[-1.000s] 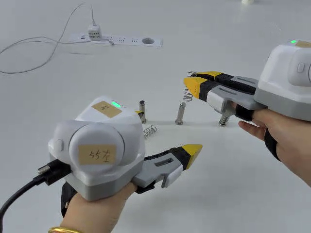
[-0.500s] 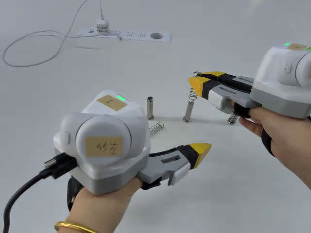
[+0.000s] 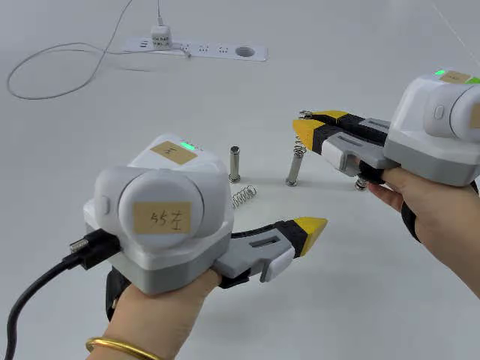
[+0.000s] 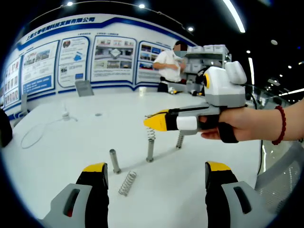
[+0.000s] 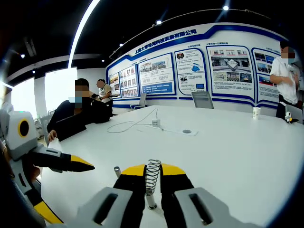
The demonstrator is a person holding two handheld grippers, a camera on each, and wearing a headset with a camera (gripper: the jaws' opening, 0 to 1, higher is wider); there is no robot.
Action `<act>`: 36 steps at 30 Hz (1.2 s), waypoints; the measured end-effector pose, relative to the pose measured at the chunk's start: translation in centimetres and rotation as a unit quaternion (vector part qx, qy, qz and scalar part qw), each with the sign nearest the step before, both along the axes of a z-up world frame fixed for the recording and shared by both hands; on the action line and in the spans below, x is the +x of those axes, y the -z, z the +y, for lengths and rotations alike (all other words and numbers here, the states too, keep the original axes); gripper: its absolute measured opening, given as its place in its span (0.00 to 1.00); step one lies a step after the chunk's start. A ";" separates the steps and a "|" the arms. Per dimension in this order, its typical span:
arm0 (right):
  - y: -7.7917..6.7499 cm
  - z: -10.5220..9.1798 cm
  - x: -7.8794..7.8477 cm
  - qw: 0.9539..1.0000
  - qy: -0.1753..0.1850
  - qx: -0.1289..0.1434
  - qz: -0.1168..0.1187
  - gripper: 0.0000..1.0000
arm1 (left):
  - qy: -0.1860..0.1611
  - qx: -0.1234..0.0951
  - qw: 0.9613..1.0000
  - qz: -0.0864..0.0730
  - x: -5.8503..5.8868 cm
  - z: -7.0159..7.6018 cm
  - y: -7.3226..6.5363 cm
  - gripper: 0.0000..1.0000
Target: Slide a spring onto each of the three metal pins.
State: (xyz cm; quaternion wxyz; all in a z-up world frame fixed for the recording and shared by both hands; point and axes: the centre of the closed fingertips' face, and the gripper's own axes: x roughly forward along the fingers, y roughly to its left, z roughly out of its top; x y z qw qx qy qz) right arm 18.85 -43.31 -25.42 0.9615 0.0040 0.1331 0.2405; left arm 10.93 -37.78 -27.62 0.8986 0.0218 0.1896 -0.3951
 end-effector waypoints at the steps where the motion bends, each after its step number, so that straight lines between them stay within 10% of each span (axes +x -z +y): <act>1: 0.1 0.0 0.0 1.000 0.000 -0.001 0.002 0.12 | 0.000 0.000 1.000 0.000 0.0 0.0 0.0 0.85; 24: 0.8 0.1 -1.0 0.999 0.006 -0.051 -0.018 0.12 | -0.008 0.001 1.000 0.005 0.2 0.3 0.3 0.82; 36: 3.1 0.2 -1.4 0.997 -0.002 -0.077 0.007 0.12 | -0.009 0.004 1.000 0.005 0.3 0.4 0.3 0.81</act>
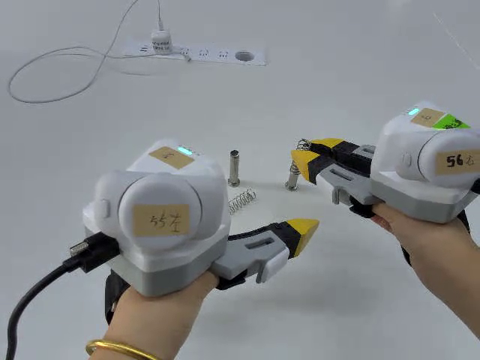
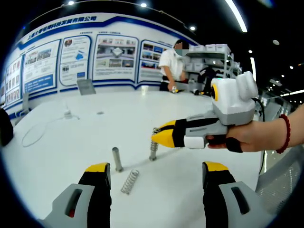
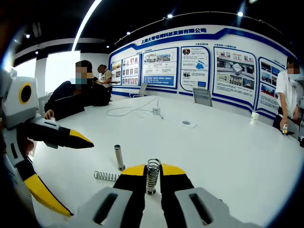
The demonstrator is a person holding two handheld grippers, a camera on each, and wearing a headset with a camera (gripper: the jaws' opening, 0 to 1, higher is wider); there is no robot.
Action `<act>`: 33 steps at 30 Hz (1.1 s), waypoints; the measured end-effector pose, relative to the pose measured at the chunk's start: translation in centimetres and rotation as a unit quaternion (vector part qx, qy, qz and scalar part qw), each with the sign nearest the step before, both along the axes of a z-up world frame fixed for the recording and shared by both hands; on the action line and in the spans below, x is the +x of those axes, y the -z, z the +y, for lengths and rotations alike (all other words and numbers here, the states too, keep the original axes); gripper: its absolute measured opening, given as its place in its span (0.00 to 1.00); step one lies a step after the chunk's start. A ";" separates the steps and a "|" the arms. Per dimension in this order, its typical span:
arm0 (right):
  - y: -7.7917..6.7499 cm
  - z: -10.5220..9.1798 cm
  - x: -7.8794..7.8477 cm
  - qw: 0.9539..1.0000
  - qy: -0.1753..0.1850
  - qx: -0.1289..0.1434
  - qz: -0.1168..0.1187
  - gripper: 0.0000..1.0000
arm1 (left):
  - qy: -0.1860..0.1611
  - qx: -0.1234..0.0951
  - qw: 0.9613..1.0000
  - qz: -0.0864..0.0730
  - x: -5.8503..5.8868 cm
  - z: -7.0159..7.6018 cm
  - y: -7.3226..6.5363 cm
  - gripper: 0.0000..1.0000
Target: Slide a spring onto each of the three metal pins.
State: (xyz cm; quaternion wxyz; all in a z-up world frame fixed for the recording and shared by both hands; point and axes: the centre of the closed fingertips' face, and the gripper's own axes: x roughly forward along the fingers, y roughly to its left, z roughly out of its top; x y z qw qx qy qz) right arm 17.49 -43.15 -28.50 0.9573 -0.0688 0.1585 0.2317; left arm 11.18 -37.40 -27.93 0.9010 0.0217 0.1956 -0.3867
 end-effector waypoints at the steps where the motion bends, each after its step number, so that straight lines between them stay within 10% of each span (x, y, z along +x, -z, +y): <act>1: 0.3 0.0 0.0 1.000 0.001 -0.001 0.004 0.12 | -0.001 0.000 1.000 0.000 0.0 0.0 0.0 0.81; 33: 3.2 -0.1 -0.3 0.998 0.016 -0.001 0.057 0.19 | -0.007 0.008 1.000 0.004 0.2 0.5 0.3 0.75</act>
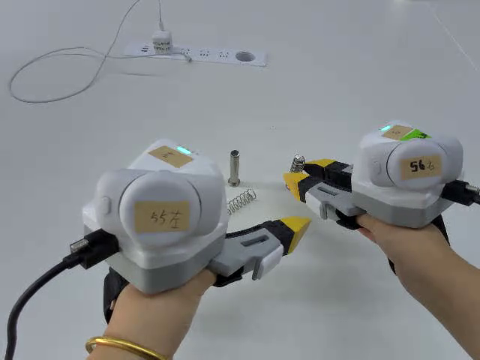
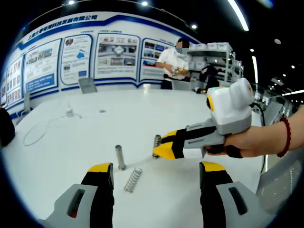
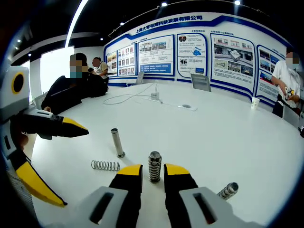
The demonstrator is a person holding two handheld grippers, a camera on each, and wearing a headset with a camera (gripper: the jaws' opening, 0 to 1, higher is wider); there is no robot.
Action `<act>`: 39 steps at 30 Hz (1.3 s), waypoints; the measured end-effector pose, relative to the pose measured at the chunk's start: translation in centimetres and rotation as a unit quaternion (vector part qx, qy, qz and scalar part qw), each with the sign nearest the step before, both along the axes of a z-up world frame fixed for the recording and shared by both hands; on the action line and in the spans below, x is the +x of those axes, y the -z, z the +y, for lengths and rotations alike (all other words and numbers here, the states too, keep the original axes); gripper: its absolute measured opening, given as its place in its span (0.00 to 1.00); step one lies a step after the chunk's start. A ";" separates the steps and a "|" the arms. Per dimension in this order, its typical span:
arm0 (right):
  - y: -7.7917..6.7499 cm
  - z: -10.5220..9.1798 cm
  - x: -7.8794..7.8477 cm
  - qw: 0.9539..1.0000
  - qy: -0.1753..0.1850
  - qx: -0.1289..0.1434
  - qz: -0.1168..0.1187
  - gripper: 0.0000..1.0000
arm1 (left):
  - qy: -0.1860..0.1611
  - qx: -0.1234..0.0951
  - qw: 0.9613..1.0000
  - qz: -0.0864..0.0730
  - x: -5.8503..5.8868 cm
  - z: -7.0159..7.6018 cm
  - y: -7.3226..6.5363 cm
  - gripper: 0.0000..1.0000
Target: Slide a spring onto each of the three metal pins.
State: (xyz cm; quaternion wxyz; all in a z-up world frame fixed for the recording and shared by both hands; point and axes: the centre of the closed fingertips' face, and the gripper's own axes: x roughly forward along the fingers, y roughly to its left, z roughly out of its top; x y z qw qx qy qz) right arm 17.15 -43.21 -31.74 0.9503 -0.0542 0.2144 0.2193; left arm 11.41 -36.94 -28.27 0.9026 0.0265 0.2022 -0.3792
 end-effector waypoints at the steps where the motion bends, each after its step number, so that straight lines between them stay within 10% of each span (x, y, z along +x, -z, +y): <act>1: -0.2 0.0 -0.1 1.000 0.002 0.004 0.000 0.20 | 0.000 0.001 1.000 0.000 0.0 0.0 0.0 0.75; 22: -4.3 -0.2 -1.8 0.999 0.007 0.048 -0.005 0.33 | -0.012 0.018 1.000 -0.001 1.2 1.8 0.1 0.67; 39: -6.0 -1.7 -4.8 0.998 0.005 0.066 0.005 0.38 | 0.050 0.090 0.995 0.011 2.0 2.8 1.9 0.46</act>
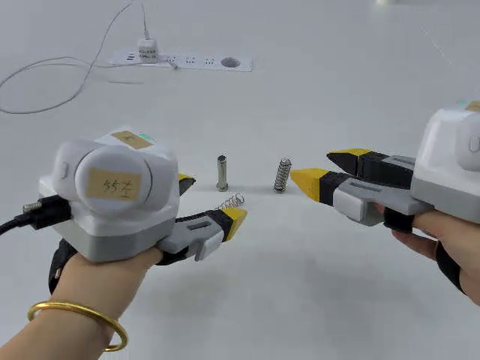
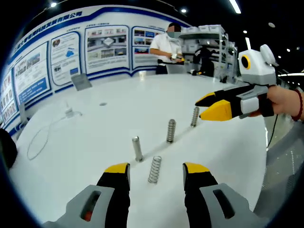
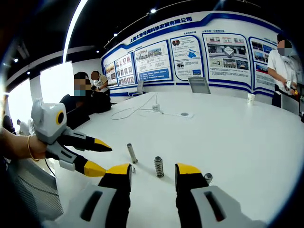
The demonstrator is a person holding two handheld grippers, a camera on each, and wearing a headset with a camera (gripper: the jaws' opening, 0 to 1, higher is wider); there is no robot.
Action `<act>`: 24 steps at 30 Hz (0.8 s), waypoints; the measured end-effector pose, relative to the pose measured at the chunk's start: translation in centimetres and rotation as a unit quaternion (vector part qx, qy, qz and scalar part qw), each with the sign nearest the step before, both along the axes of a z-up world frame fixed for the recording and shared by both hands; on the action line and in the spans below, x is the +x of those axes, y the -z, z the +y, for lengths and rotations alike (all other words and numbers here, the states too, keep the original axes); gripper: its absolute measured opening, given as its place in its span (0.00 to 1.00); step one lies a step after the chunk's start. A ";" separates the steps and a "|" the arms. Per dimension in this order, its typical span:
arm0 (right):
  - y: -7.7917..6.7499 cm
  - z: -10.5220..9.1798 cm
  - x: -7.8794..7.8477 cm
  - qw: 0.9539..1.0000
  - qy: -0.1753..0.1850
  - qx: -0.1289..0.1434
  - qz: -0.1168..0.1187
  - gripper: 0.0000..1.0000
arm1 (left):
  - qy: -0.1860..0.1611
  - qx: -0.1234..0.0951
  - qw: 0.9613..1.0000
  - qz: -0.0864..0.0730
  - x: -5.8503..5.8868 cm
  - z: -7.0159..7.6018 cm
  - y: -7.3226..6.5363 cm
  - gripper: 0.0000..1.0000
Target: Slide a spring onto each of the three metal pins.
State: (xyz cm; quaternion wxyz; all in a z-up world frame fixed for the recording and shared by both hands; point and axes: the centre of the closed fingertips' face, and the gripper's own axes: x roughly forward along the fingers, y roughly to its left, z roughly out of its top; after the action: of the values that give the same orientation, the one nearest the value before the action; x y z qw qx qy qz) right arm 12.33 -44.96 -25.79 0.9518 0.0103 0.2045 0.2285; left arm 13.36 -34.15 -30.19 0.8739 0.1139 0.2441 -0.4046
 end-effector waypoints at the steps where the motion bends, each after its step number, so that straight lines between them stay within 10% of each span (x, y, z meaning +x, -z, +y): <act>1: 0.0 -0.1 -0.1 1.000 0.000 0.001 0.002 0.38 | 0.005 0.006 1.000 -0.001 0.0 0.0 0.2 0.45; 24: 1.1 -0.6 -2.6 1.000 0.005 -0.002 0.022 0.45 | 0.066 0.071 0.995 0.017 0.8 -0.3 4.2 0.21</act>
State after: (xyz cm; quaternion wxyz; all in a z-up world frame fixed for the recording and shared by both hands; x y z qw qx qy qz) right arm 9.69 -45.57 -26.92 0.9481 0.0141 0.2263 0.2229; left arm 14.16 -34.49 -34.42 0.8309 0.1847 0.2790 -0.4445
